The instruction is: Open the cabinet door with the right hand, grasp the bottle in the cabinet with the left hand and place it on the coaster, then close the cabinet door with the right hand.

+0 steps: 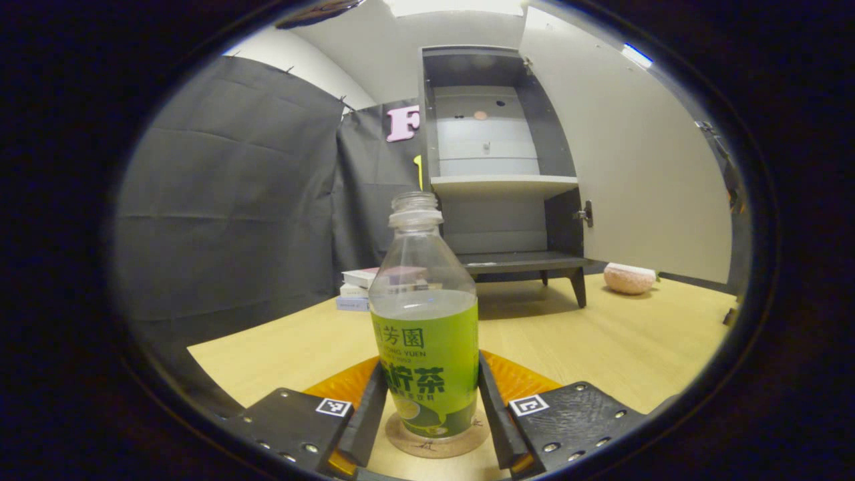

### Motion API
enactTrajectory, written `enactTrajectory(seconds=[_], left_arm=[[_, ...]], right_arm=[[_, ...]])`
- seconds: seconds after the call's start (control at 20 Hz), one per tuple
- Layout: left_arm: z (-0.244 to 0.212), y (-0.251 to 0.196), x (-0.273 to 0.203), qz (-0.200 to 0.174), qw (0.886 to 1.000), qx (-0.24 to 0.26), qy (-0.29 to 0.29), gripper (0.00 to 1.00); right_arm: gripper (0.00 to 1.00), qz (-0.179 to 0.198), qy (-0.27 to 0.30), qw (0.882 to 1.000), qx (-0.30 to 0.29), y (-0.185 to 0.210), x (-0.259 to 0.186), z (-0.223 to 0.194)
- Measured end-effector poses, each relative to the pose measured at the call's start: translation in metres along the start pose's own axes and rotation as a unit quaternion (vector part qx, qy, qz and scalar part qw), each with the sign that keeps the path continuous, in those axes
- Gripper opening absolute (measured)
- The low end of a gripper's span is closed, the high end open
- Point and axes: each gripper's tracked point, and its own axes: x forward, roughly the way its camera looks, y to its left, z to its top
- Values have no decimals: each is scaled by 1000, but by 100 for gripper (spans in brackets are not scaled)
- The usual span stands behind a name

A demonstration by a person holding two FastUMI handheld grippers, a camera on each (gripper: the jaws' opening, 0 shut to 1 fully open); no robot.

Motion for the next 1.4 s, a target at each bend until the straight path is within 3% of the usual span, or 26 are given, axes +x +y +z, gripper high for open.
enactTrajectory(seconds=[0.05, 0.15, 0.35, 0.4, 0.45, 0.55, 0.6, 0.9, 1.2, 1.25, 1.4], left_arm=[[1, -2, -1, 0, 1000, -7, -4, 71], [5, -1, -1, 1, 1000, -16, -13, 91], [22, 4, -3, -4, 1000, -2, -29, 87], [26, 3, 0, -8, 999, -2, -32, 91], [31, 2, 2, -10, 999, 1, -33, 84], [41, 1, 2, -19, 999, 4, -34, 91], [49, 1, -2, -20, 999, 4, -38, 87], [111, 3, -4, -25, 998, 9, -58, 91], [207, -3, -1, -36, 998, -19, -57, 87], [226, -2, 2, -34, 998, -15, -56, 91], [279, -7, 8, -36, 998, 1, -56, 87]], right_arm=[[96, 10, -2, 1000, -16, 7, -2, -1], [96, 32, -3, 999, -40, 20, -6, -5], [95, 57, -1, 997, -53, 33, -12, -12], [95, 57, 1, 997, -51, 33, -13, -13], [95, 56, 2, 997, -48, 32, -13, -13], [95, 55, 5, 997, -46, 30, -14, -15], [95, 53, 6, 997, -50, 27, -13, -17], [95, 58, 14, 998, -19, 18, -14, -14], [96, 136, -10, 990, 46, 61, -41, 28], [95, 153, -9, 986, 58, 70, -47, 35], [96, 191, -11, 977, 98, 87, -64, 57]])
